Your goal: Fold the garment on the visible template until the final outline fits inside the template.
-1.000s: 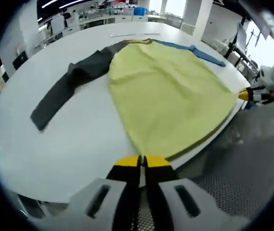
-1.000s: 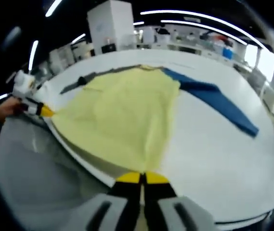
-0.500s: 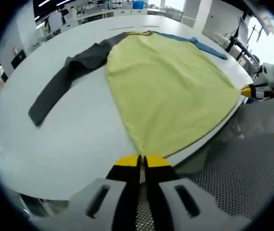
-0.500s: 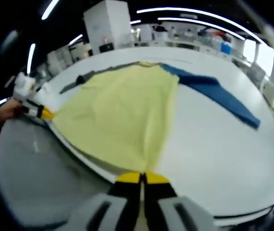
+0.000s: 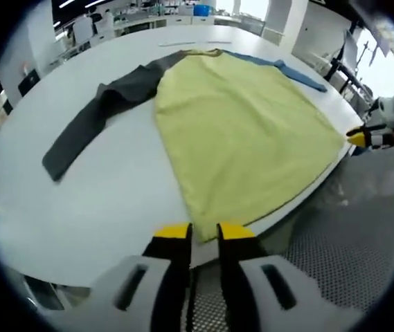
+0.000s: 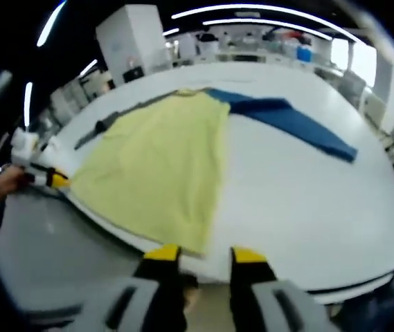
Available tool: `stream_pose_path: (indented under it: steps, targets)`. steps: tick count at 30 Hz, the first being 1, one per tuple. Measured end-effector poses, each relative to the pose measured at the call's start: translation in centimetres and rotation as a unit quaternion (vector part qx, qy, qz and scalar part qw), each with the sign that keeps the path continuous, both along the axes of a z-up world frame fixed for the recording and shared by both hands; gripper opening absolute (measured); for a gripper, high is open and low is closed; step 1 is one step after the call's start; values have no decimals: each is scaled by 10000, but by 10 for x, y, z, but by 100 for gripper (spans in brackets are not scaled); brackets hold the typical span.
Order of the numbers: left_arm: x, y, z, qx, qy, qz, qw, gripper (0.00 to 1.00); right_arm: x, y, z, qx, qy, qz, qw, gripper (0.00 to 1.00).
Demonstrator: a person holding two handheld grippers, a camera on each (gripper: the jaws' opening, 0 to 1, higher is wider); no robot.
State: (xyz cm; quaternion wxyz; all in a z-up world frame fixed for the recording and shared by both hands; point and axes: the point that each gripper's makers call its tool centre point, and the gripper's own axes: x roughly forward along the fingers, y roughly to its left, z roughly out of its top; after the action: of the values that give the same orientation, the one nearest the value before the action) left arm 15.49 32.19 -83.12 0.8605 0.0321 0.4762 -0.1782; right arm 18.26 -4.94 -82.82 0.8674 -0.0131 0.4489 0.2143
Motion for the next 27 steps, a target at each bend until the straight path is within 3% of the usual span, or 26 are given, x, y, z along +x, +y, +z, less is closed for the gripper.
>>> stream_pose_path:
  steps: [2,5,8,16,19,23,27]
  targets:
    - [0,-1,2,-96,-22,-17,10000,25,6,-1,4,80,-96,-88,9999,36]
    - [5,-9,10,-392,-270,-27,9989,34,12,0,11,225,-199,-229,9993,49]
    - [11,-13,18,-469,-561,-61,9973,46,21,-1,16,370,-277,-377,9982,56]
    - [23,-19,25,-670,-872,-59,9939,65,56,-21,27,543,-575,-631,9949,63]
    - [28,-20,28,-690,-959,-88,9930,73,74,-38,26,657,-573,-865,9924,65]
    - [34,-20,31,-679,-1096,-155,9915,84,94,-56,28,574,-664,-1020,9909,66]
    - [42,-20,35,-838,-1207,-73,9891,89,113,-78,30,425,-754,-1182,9892,66]
